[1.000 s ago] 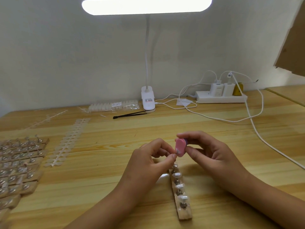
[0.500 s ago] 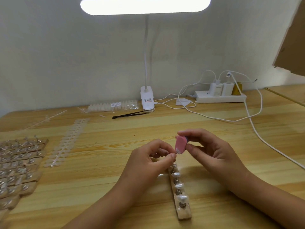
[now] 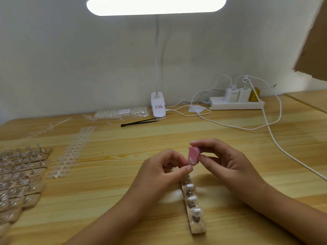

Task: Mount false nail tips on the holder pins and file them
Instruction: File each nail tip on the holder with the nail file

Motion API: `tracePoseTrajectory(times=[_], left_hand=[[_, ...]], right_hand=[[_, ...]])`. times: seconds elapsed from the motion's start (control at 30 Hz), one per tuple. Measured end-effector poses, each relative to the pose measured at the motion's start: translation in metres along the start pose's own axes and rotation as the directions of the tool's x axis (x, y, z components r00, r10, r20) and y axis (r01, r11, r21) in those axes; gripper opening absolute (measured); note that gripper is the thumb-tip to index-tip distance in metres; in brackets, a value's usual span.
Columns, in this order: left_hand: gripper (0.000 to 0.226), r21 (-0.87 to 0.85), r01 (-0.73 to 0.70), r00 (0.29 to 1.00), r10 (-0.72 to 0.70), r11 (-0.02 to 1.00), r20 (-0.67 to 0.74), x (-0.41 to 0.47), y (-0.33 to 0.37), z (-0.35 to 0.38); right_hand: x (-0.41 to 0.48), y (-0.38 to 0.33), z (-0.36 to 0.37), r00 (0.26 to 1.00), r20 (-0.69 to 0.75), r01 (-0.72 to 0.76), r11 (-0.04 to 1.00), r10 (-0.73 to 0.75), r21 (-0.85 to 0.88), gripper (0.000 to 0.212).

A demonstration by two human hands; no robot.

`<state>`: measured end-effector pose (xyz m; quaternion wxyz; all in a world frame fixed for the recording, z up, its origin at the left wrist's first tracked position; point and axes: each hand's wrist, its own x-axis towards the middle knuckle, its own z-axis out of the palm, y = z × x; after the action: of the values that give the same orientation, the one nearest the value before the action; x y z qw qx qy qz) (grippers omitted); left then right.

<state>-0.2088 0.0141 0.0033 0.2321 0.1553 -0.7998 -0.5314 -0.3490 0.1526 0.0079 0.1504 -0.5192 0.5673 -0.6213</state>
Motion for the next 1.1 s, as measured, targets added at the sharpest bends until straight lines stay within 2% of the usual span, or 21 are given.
tracePoseTrajectory(times=[0.2, 0.33, 0.87, 1.1], left_hand=[[0.008, -0.055, 0.01, 1.0, -0.011, 0.998, -0.017, -0.0014, 0.0037, 0.0005], [0.012, -0.08, 0.023, 1.0, -0.024, 0.997, -0.01, -0.001, 0.0027, -0.0004], [0.016, -0.017, -0.024, 1.0, 0.024, 1.0, -0.021, -0.0008, 0.0016, -0.0005], [0.011, 0.03, -0.061, 0.997, 0.063, 0.998, -0.044, -0.0018, 0.0046, -0.001]], right_hand=[[-0.0011, 0.0014, -0.0008, 0.999, 0.045, -0.016, 1.0, 0.016, -0.004, 0.032], [-0.0004, 0.0027, -0.0016, 1.0, 0.024, -0.006, 1.0, 0.006, -0.03, 0.034], [0.0006, -0.0039, -0.0008, 0.999, -0.044, 0.013, 1.0, -0.013, -0.011, 0.03], [0.0003, -0.005, -0.0021, 0.999, -0.025, -0.044, 0.999, 0.044, 0.014, 0.029]])
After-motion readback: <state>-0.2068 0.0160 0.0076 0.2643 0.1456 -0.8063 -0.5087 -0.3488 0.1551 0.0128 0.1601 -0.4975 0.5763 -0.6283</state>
